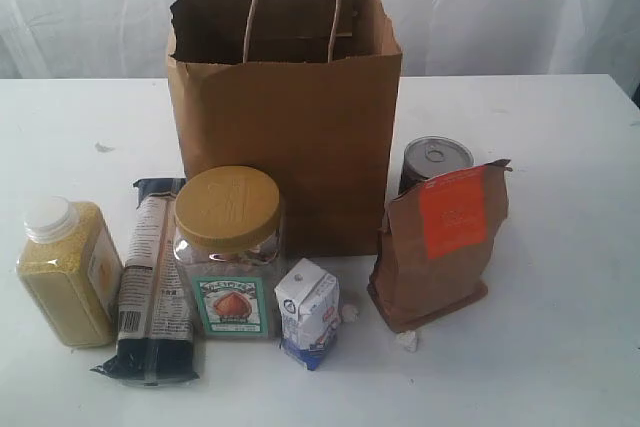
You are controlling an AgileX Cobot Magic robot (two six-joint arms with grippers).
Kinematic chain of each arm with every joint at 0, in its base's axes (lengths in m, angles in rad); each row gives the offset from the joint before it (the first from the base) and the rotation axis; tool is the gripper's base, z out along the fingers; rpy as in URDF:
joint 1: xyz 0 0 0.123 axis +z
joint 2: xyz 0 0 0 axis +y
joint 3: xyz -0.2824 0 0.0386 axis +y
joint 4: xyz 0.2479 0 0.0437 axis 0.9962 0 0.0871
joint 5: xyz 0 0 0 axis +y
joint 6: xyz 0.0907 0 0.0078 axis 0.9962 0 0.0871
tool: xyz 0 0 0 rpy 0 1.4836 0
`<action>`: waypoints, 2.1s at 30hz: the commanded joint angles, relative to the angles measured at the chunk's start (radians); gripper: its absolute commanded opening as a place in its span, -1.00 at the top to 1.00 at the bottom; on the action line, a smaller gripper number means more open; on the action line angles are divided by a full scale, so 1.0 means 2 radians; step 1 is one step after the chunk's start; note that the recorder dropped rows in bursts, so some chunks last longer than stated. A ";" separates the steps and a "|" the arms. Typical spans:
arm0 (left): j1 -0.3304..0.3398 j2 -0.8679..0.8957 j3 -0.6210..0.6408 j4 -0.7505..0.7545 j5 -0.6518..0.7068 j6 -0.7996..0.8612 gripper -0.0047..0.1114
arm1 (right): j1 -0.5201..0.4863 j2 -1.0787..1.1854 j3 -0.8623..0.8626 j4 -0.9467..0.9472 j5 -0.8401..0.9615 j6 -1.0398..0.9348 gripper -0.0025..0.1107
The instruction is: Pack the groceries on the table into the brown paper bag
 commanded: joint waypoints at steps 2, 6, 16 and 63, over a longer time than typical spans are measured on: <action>-0.003 -0.002 0.001 -0.002 0.001 -0.003 0.92 | 0.000 -0.001 0.000 0.001 -0.006 0.002 0.96; -0.003 -0.002 0.001 -0.002 0.001 -0.003 0.92 | 0.000 -0.001 0.000 0.001 -0.006 0.002 0.96; -0.003 -0.002 0.001 -0.002 0.001 -0.003 0.92 | 0.000 -0.001 0.000 0.000 -0.010 0.002 0.96; -0.003 -0.002 0.001 -0.002 0.001 -0.003 0.92 | 0.000 -0.001 -0.088 -0.139 -0.207 0.262 0.96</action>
